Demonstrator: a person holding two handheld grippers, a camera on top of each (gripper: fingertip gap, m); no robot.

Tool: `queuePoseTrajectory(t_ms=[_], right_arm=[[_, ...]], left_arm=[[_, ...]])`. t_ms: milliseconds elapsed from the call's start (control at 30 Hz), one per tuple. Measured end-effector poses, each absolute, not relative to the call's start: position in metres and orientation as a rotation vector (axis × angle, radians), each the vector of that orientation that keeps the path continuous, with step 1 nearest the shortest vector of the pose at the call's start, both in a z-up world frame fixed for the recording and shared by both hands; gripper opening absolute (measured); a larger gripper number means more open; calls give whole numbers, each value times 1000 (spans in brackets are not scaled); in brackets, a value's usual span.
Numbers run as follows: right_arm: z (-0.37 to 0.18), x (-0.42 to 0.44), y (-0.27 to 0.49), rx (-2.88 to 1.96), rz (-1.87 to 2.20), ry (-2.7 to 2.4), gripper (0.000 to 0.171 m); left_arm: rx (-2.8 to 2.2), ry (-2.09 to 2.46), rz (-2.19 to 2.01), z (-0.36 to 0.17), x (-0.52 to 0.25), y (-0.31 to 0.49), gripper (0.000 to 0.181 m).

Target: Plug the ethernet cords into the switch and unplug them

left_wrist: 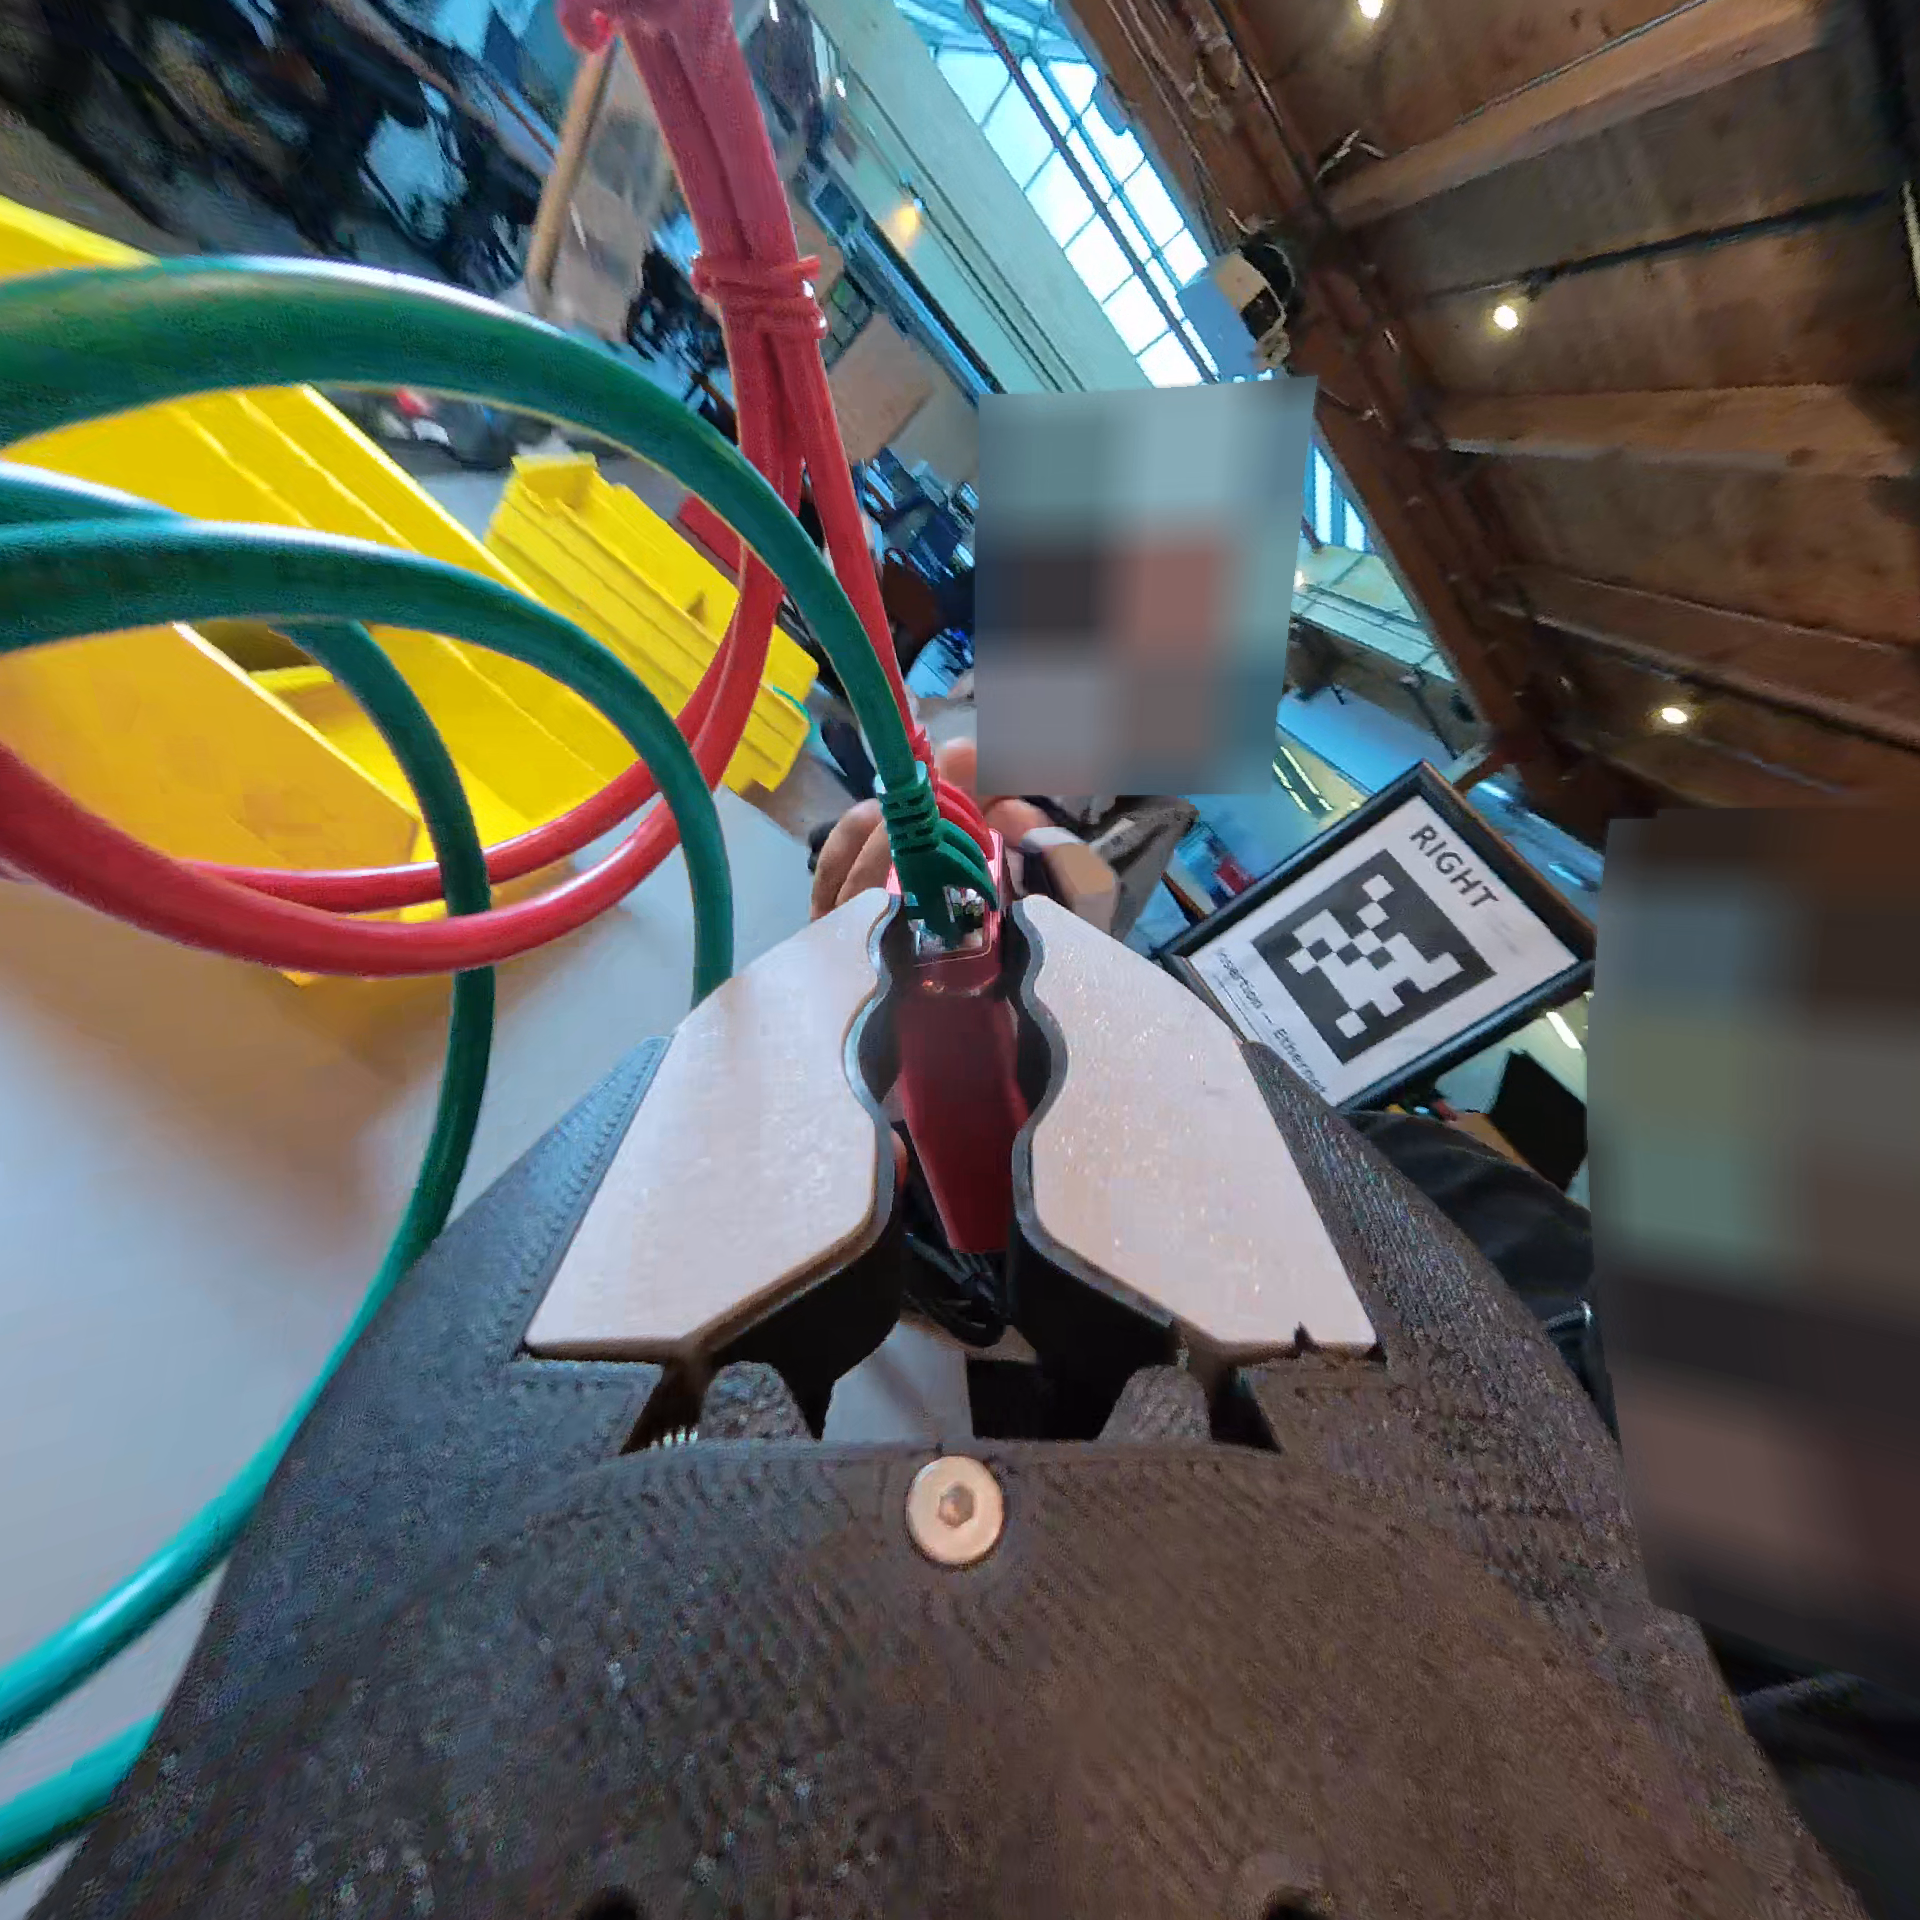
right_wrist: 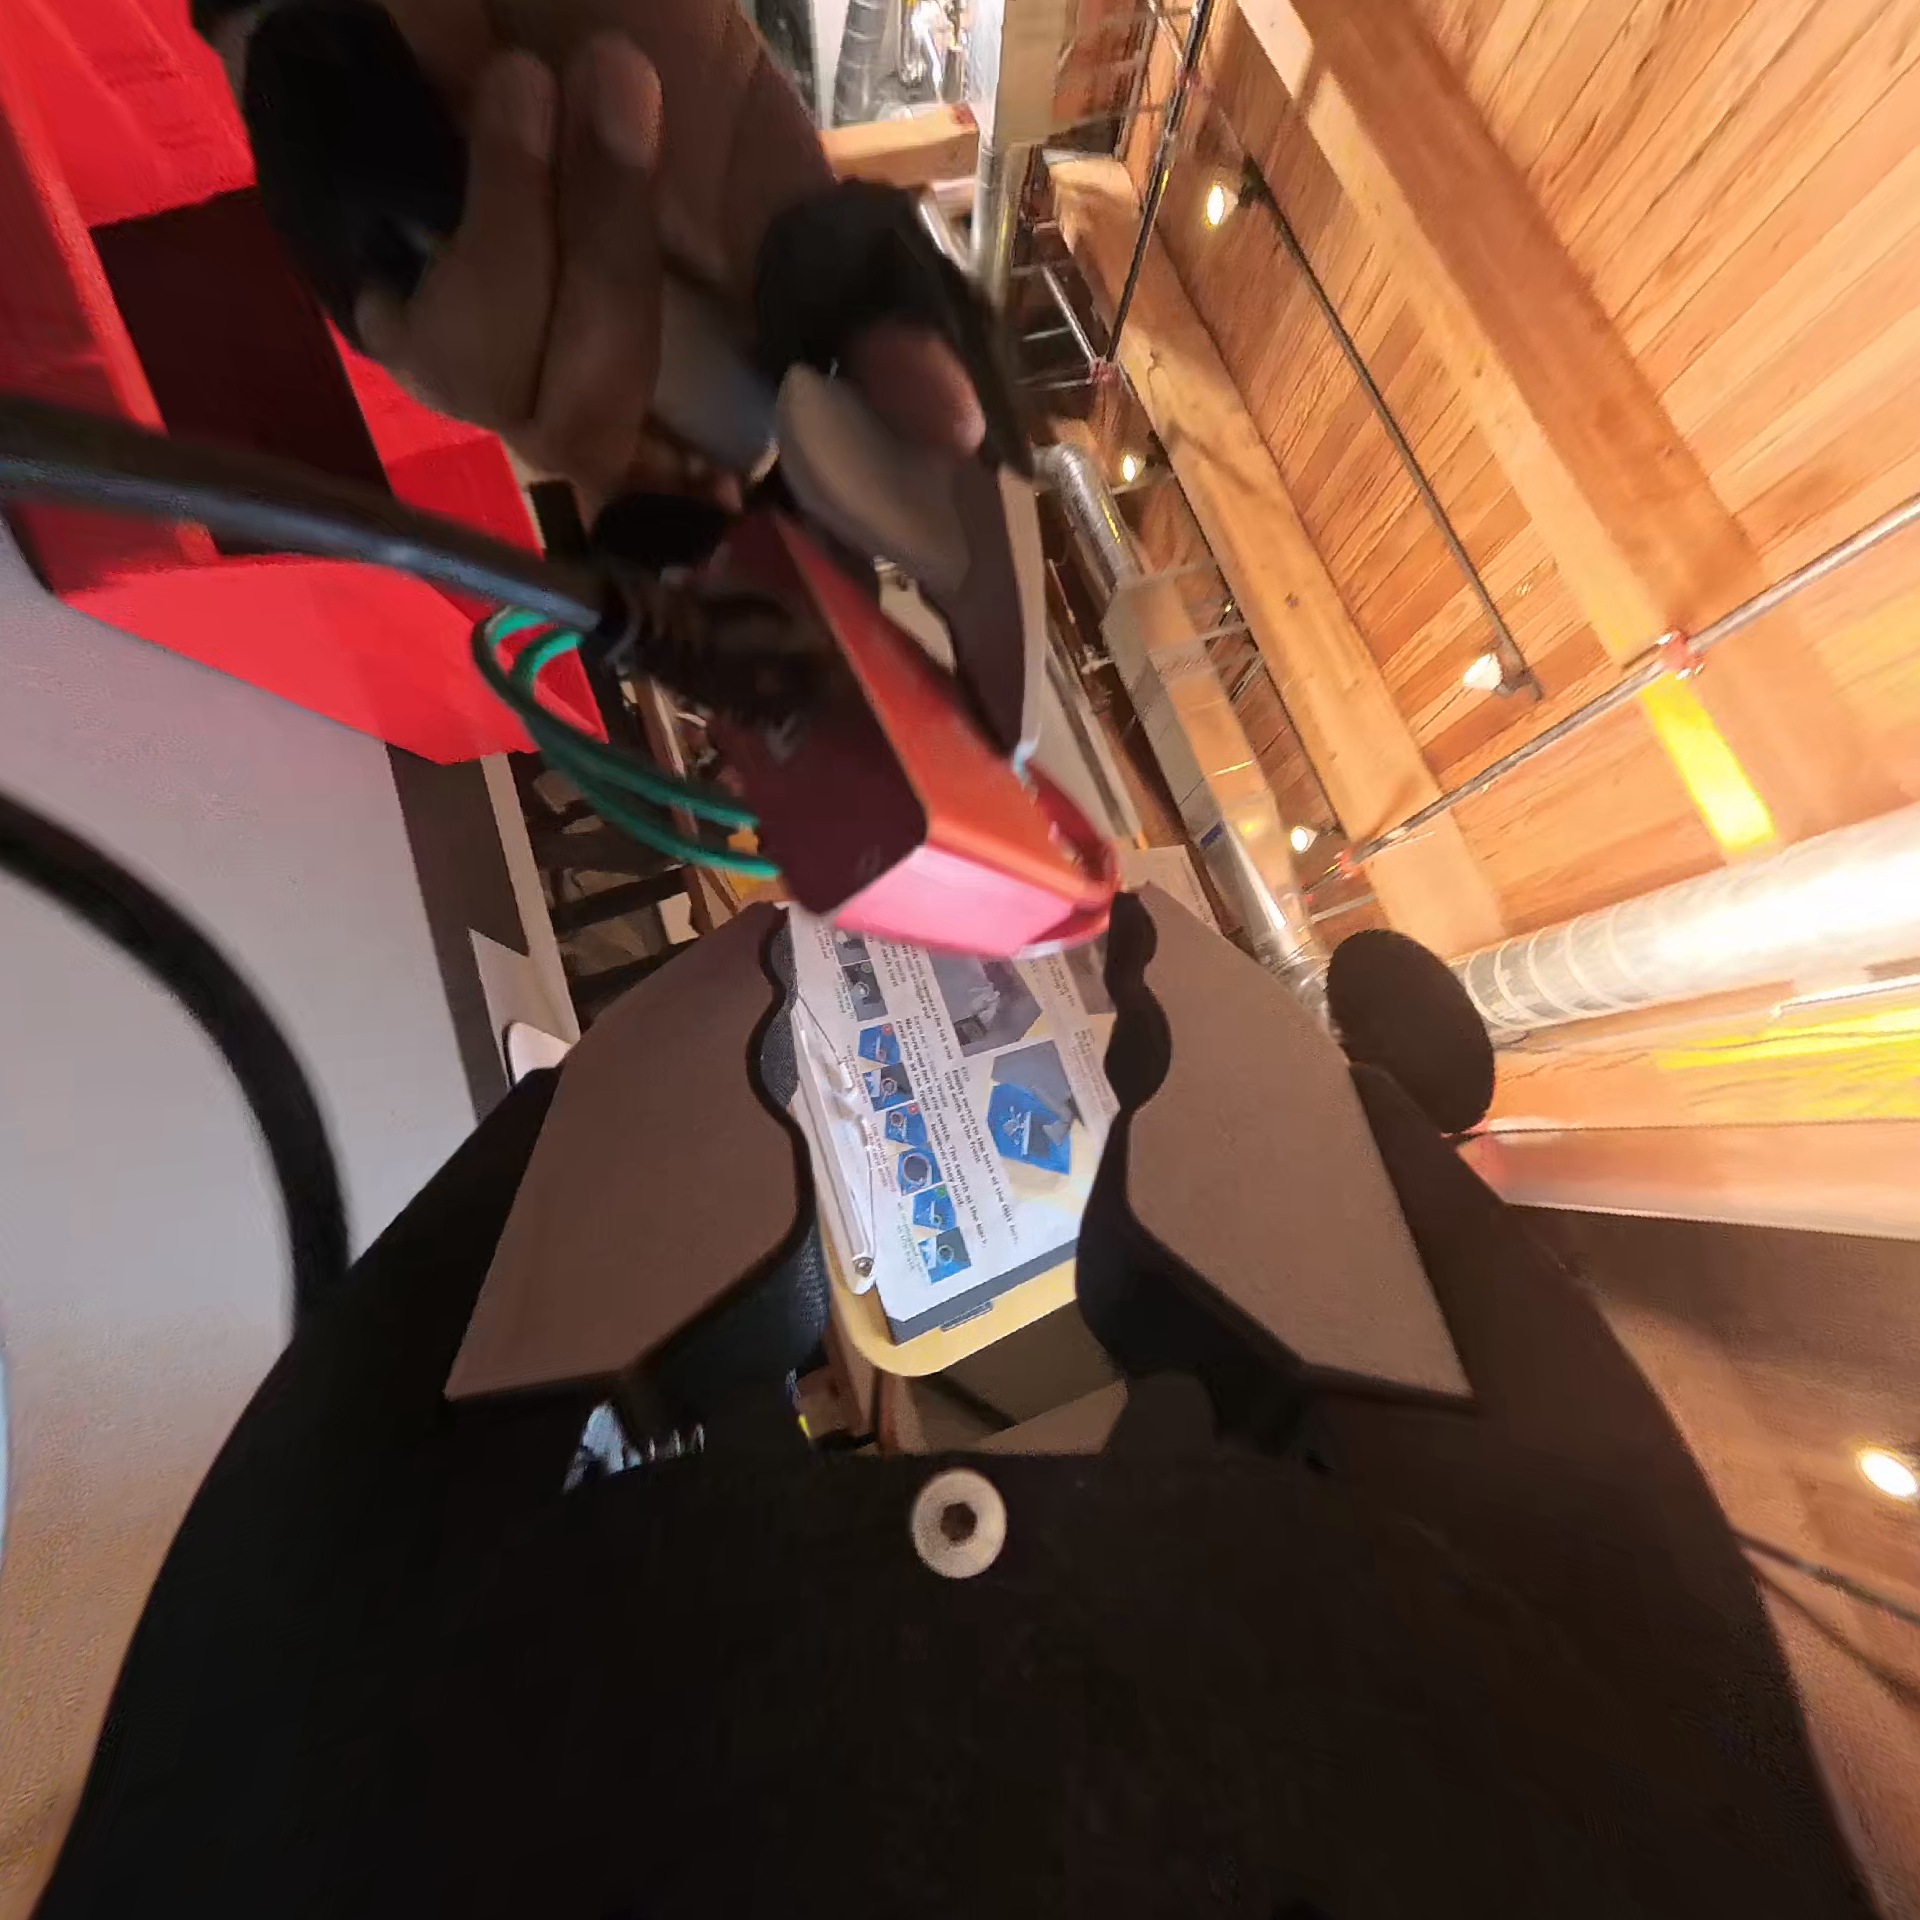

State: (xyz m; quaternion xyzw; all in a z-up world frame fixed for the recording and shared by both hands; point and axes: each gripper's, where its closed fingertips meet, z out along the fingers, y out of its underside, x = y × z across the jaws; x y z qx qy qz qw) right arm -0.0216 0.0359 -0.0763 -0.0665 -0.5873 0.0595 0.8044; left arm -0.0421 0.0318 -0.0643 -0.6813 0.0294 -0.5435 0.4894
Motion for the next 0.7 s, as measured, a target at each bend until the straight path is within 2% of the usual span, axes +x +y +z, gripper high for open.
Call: queuePoseTrajectory(t_ms=[67, 133, 167, 267, 367, 533, 700], right_arm=[[-84, -21, 33, -104, 72, -1278, 61], [-95, -22, 31, -76, 56, -1314, 41], [-98, -21, 31, -69, 47, -1313, 37], [-101, -21, 30, -130, 91, -1354, 34], [-89, -17, 34, -263, 212, -1360, 32], [-76, -11, 42, -580, 656, -1367, 28], [-84, -12, 17, -656, 1241, -1456, 27]], left_arm=[[-1678, 71, -1390, -82, -27, 39, 18], [-1683, 69, -1459, -92, -16, 41, 18], [-1689, 62, -1463, -95, -15, 43, 19], [-1688, 85, -1463, -99, -16, 39, 23], [-1581, 141, -1418, -81, -32, 24, 27], [-1581, 304, -821, -70, -58, -2, 31], [-1589, 482, -439, -73, -49, -18, 34]])
